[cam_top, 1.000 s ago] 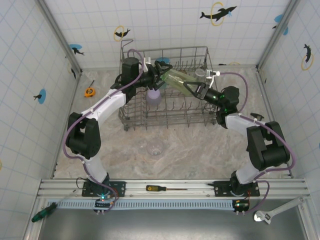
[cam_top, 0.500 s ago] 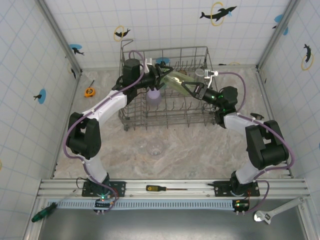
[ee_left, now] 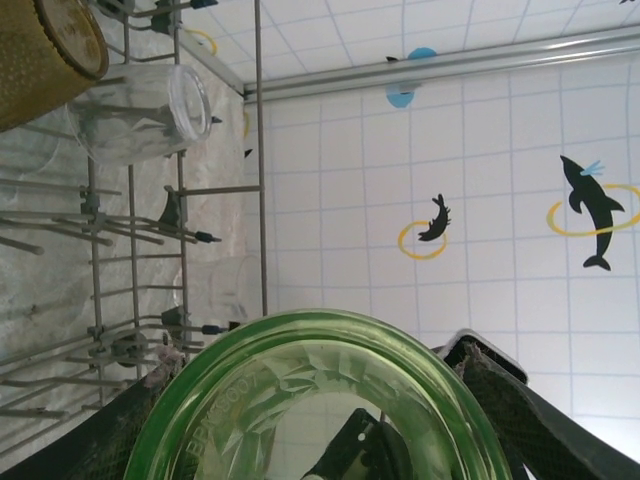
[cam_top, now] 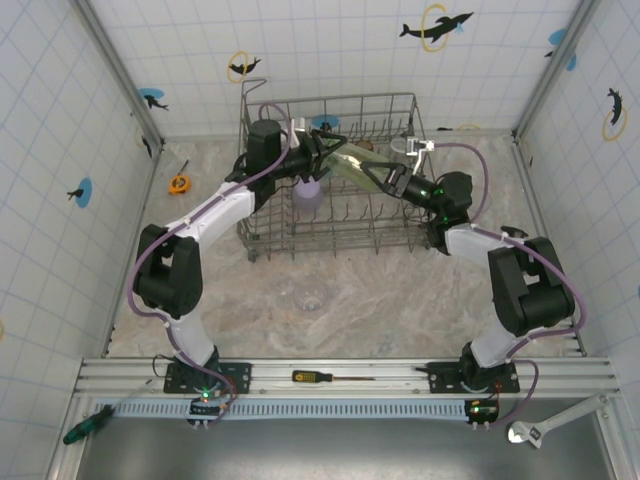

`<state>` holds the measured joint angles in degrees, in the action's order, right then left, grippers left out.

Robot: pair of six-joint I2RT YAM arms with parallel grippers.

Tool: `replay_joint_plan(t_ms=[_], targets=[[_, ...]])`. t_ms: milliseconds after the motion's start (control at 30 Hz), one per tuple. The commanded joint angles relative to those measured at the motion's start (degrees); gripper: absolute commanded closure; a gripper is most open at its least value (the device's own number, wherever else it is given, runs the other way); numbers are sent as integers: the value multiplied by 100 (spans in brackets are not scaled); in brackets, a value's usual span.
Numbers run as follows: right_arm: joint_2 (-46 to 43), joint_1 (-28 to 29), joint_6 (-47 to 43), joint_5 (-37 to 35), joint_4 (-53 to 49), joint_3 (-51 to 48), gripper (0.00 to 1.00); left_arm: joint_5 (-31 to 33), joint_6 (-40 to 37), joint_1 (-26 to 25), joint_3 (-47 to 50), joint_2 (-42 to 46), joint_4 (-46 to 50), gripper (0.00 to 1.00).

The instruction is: Load the cups into the dish rack

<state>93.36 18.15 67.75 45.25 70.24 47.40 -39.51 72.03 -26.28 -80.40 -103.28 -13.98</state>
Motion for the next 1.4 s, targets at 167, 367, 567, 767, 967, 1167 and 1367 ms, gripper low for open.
replay_joint_plan(t_ms=[167,367,567,767,967,1167,1367], targets=[[-530,-44,-608,-160,-1044,84,28,772,-836,-29,-61,333,340,100],[-999,-239,-955,-348,-1861,-254,18,1530,-1691,-30,-336,510,1007,100],[-1467,-420,-1461,-654,-2838,-470,5,2050,-2229,-41,-649,450,1570,100],[-1924,-609,-1707,-1002,-3812,-570,0,2665,-2745,-111,-773,528,1811,100],[-2525,-739,-2021,-1328,-4787,-599,0,3100,-3271,-253,-943,540,1952,100],[-3129,-774,-2331,-1768,-5328,-680,0,3774,-3867,-489,-1529,268,2480,100],[-3514,-833,-2360,-1822,-5464,-850,0,4521,-4550,-784,-2115,-75,2970,100]])
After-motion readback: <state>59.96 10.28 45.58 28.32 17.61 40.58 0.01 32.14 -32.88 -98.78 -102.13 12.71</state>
